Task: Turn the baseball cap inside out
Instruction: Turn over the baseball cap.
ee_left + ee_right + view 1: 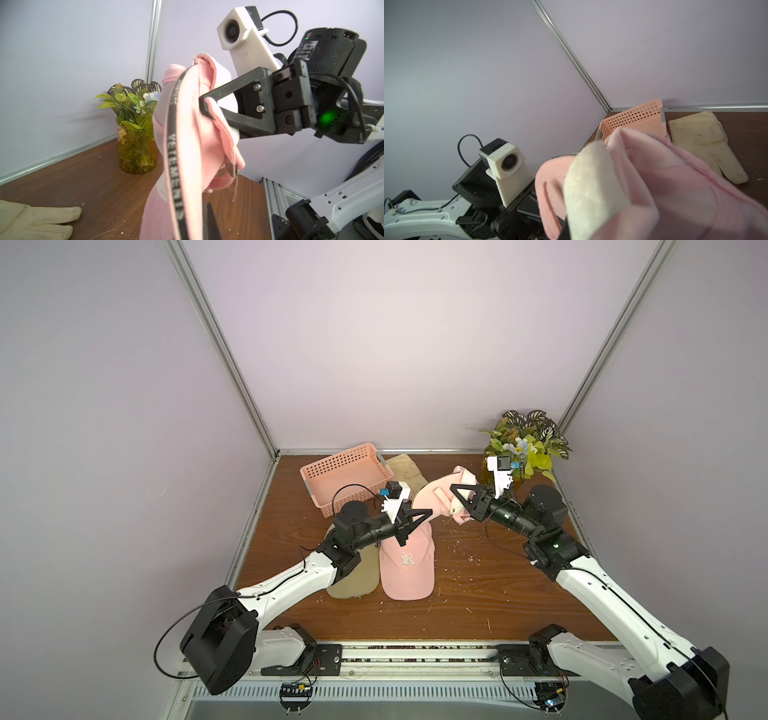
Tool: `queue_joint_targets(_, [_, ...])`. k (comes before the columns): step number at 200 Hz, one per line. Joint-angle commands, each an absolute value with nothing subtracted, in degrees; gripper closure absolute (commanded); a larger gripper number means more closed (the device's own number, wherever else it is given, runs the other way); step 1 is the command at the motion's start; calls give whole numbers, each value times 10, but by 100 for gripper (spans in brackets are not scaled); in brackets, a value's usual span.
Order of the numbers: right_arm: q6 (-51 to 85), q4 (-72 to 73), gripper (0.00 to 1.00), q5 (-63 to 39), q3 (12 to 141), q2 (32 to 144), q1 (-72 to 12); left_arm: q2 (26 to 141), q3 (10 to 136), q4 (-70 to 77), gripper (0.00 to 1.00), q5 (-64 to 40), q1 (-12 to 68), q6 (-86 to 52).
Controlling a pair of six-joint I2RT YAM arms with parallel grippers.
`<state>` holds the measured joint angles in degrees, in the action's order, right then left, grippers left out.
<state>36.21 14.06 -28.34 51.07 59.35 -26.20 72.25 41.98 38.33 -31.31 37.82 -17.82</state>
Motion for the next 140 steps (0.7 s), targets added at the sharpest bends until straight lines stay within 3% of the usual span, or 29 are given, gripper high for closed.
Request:
queue_joint_targets(1, [327, 130, 99, -249, 514, 580, -262, 681, 411, 384, 100, -268, 380, -188])
queue_joint_targets(15, [295, 93, 95, -220, 516, 577, -262, 659, 416, 340, 100, -242, 379, -190])
queue_joint_targets(46, [227, 30, 71, -155, 515, 580, -260, 631, 432, 251, 100, -228, 379, -175])
queue_joint_targets(64, [196, -3, 63, -110, 516, 586, -259, 620, 444, 207, 100, -225, 379, -170])
queue_joint_targets(140, [127, -61, 48, 123, 503, 612, -259, 589, 466, 147, 100, -228, 379, -179])
